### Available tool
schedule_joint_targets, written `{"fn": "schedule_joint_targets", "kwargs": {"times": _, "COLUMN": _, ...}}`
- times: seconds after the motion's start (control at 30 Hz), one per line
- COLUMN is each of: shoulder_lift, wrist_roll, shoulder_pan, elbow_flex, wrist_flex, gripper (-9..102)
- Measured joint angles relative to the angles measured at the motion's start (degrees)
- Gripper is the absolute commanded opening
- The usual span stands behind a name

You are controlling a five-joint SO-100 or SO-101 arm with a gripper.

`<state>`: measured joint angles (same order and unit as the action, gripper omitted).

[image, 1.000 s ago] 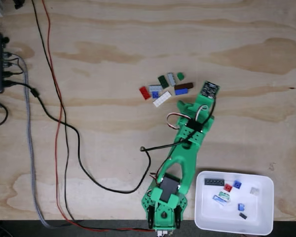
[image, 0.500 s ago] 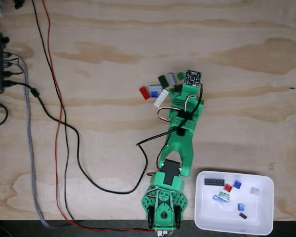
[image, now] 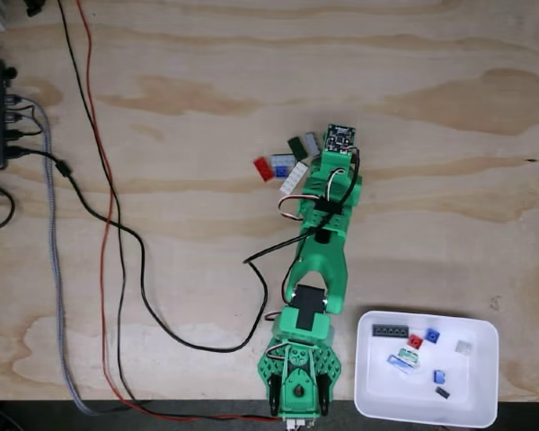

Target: Put all lego bricks in the bin.

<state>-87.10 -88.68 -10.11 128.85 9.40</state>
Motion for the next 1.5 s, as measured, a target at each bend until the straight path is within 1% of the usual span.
{"fn": "schedule_joint_targets", "kwargs": {"times": 0.17, "shoulder_lift": -5.7, "wrist_roll": 4.8, "shoulder_pan": -0.7, "elbow_flex": 0.2, "wrist_flex": 8.1, "gripper": 0}}
{"fn": "schedule_joint_targets", "kwargs": {"times": 0.27, "shoulder_lift": -16.3, "wrist_roll": 8.5, "shoulder_pan": -4.8, "elbow_flex": 0.2, "wrist_flex": 13.9, "gripper": 0}}
{"fn": "schedule_joint_targets", "kwargs": {"times": 0.33, "shoulder_lift": -25.4, "wrist_roll": 9.8, "shoulder_pan": -10.4, "elbow_flex": 0.3, "wrist_flex": 19.1, "gripper": 0}}
{"fn": "schedule_joint_targets", "kwargs": {"times": 0.43, "shoulder_lift": -40.3, "wrist_roll": 8.5, "shoulder_pan": -22.9, "elbow_flex": 3.3, "wrist_flex": 28.7, "gripper": 0}}
{"fn": "schedule_joint_targets", "kwargs": {"times": 0.57, "shoulder_lift": -59.5, "wrist_roll": 0.6, "shoulder_pan": -42.1, "elbow_flex": 6.8, "wrist_flex": 45.9, "gripper": 0}}
{"fn": "schedule_joint_targets", "kwargs": {"times": 0.63, "shoulder_lift": -65.1, "wrist_roll": -3.5, "shoulder_pan": -51.8, "elbow_flex": 9.0, "wrist_flex": 50.6, "gripper": 0}}
{"fn": "schedule_joint_targets", "kwargs": {"times": 0.7, "shoulder_lift": -68.4, "wrist_roll": -7.6, "shoulder_pan": -60.2, "elbow_flex": 12.4, "wrist_flex": 51.3, "gripper": 0}}
{"fn": "schedule_joint_targets", "kwargs": {"times": 0.8, "shoulder_lift": -69.7, "wrist_roll": -17.0, "shoulder_pan": -73.7, "elbow_flex": 17.7, "wrist_flex": 50.1, "gripper": 0}}
{"fn": "schedule_joint_targets", "kwargs": {"times": 0.87, "shoulder_lift": -69.8, "wrist_roll": -21.2, "shoulder_pan": -78.8, "elbow_flex": 21.1, "wrist_flex": 47.8, "gripper": 0}}
{"fn": "schedule_joint_targets", "kwargs": {"times": 0.9, "shoulder_lift": -69.8, "wrist_roll": -22.3, "shoulder_pan": -80.0, "elbow_flex": 22.3, "wrist_flex": 46.7, "gripper": 10}}
{"fn": "schedule_joint_targets", "kwargs": {"times": 0.93, "shoulder_lift": -69.8, "wrist_roll": -23.3, "shoulder_pan": -80.9, "elbow_flex": 23.1, "wrist_flex": 45.9, "gripper": 27}}
{"fn": "schedule_joint_targets", "kwargs": {"times": 0.97, "shoulder_lift": -69.8, "wrist_roll": -23.8, "shoulder_pan": -81.7, "elbow_flex": 23.5, "wrist_flex": 45.6, "gripper": 36}}
{"fn": "schedule_joint_targets", "kwargs": {"times": 1.0, "shoulder_lift": -70.0, "wrist_roll": -24.1, "shoulder_pan": -82.4, "elbow_flex": 23.6, "wrist_flex": 45.6, "gripper": 40}}
{"fn": "schedule_joint_targets", "kwargs": {"times": 1.13, "shoulder_lift": -70.1, "wrist_roll": -24.6, "shoulder_pan": -82.4, "elbow_flex": 22.5, "wrist_flex": 45.7, "gripper": 39}}
{"fn": "schedule_joint_targets", "kwargs": {"times": 1.2, "shoulder_lift": -68.0, "wrist_roll": -19.2, "shoulder_pan": -78.2, "elbow_flex": 19.6, "wrist_flex": 47.9, "gripper": 40}}
{"fn": "schedule_joint_targets", "kwargs": {"times": 1.27, "shoulder_lift": -64.8, "wrist_roll": -11.3, "shoulder_pan": -68.5, "elbow_flex": 17.1, "wrist_flex": 48.3, "gripper": 39}}
{"fn": "schedule_joint_targets", "kwargs": {"times": 1.33, "shoulder_lift": -60.5, "wrist_roll": -3.3, "shoulder_pan": -55.7, "elbow_flex": 14.8, "wrist_flex": 44.9, "gripper": 38}}
{"fn": "schedule_joint_targets", "kwargs": {"times": 1.37, "shoulder_lift": -56.5, "wrist_roll": -1.0, "shoulder_pan": -49.2, "elbow_flex": 14.1, "wrist_flex": 42.4, "gripper": 35}}
{"fn": "schedule_joint_targets", "kwargs": {"times": 1.43, "shoulder_lift": -51.3, "wrist_roll": 2.2, "shoulder_pan": -37.6, "elbow_flex": 14.0, "wrist_flex": 36.5, "gripper": 33}}
{"fn": "schedule_joint_targets", "kwargs": {"times": 1.5, "shoulder_lift": -44.8, "wrist_roll": 5.0, "shoulder_pan": -26.5, "elbow_flex": 12.5, "wrist_flex": 28.7, "gripper": 32}}
